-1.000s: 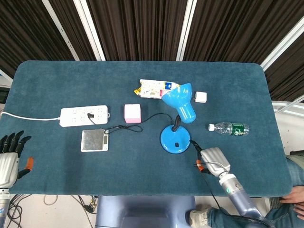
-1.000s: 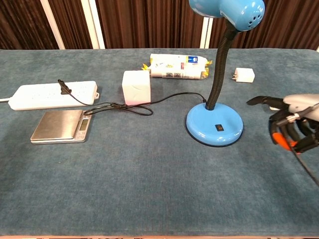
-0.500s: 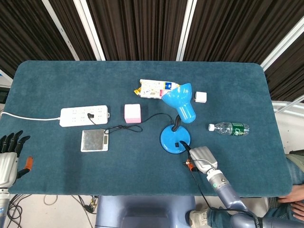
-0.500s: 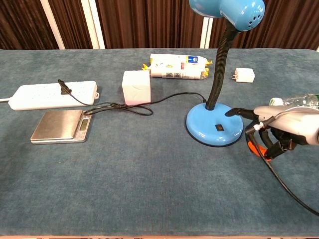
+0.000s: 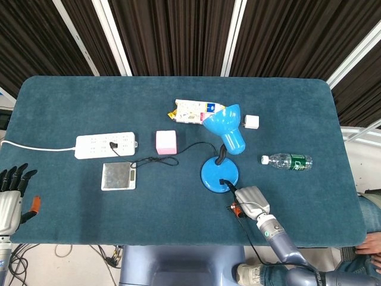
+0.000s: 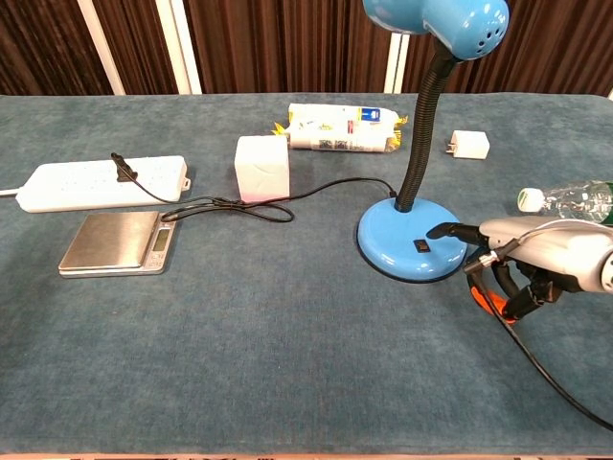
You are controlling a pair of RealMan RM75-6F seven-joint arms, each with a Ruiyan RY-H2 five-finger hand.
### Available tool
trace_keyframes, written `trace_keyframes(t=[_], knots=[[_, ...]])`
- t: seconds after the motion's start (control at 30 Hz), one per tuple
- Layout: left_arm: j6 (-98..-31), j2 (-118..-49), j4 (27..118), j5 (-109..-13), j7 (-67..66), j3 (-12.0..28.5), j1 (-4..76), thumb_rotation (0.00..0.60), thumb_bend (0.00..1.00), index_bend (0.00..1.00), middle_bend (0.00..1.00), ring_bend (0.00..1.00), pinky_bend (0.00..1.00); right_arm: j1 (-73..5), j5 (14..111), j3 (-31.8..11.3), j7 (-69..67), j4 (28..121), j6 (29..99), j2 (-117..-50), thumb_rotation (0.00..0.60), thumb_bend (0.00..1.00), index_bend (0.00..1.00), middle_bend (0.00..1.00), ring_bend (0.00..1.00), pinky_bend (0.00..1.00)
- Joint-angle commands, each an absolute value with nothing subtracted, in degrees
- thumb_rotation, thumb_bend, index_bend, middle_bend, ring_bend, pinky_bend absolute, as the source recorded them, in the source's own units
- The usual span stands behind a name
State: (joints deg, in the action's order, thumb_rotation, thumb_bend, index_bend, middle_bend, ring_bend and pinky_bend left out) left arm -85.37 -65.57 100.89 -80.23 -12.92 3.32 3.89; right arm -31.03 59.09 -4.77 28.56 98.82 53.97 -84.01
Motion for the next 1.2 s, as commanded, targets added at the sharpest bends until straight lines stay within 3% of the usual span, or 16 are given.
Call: trace_keyframes(t=[0.03, 1.2], knots=[[-85.4, -65.6, 100.9, -80.2, -12.9, 3.3, 3.9, 0.6, 0.46, 0.17, 0.04, 0.0, 0.0, -31.3, 58.9, -4.6, 28.8, 98.8, 54.0, -84.2, 0.6, 0.62, 0.0, 0.54, 0.64, 0.9], [-85.4, -65.5, 100.7, -80.0, -12.8, 3.4, 3.9, 0.6, 0.46, 0.17, 0.04, 0.0, 0.0, -35.0, 52.9, -1.2, 32.3, 99.3, 54.7, -84.2, 0.6, 0.62, 0.0, 0.54, 0.64, 1.0]])
